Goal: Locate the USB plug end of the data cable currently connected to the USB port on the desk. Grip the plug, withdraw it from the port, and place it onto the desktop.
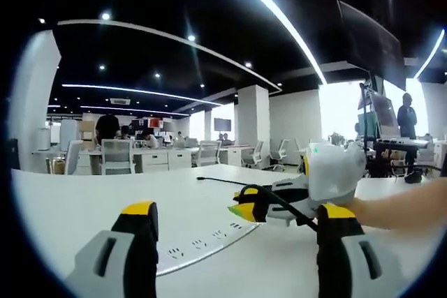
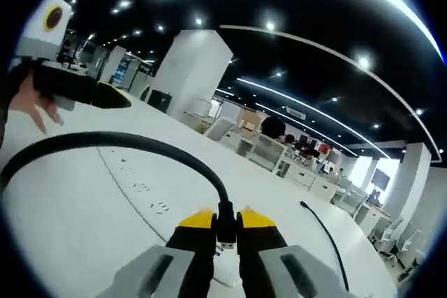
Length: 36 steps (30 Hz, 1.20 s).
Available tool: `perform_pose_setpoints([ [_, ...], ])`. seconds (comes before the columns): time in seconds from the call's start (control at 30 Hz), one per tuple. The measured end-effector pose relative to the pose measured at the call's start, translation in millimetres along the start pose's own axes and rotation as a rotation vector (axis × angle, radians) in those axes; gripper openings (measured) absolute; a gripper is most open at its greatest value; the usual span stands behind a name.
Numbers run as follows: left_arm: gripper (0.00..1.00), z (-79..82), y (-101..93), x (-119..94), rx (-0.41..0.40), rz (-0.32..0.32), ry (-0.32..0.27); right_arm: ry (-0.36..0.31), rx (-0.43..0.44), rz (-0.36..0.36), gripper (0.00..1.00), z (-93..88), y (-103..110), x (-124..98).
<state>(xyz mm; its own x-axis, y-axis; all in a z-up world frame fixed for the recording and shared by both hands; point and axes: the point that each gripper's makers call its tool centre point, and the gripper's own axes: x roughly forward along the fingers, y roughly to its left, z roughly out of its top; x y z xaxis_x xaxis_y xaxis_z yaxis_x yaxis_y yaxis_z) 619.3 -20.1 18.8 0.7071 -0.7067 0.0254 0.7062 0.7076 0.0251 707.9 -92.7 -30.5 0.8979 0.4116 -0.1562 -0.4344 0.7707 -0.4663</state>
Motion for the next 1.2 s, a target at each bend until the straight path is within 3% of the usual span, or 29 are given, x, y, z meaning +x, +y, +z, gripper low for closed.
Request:
perform_pose_setpoints([
  [0.23,0.94,3.0,2.6,-2,0.006,0.000,-0.009,0.026,-0.177,0.085,0.13,-3.7,24,-3],
  [0.37,0.94,2.7,4.1,-2,0.007,0.004,-0.006,0.024,-0.216,0.100,0.13,-4.1,32,-3],
  [1.2,0.94,1.4,10.7,-4,0.021,0.026,0.000,0.041,-0.330,0.166,0.13,-17.6,48,-10],
])
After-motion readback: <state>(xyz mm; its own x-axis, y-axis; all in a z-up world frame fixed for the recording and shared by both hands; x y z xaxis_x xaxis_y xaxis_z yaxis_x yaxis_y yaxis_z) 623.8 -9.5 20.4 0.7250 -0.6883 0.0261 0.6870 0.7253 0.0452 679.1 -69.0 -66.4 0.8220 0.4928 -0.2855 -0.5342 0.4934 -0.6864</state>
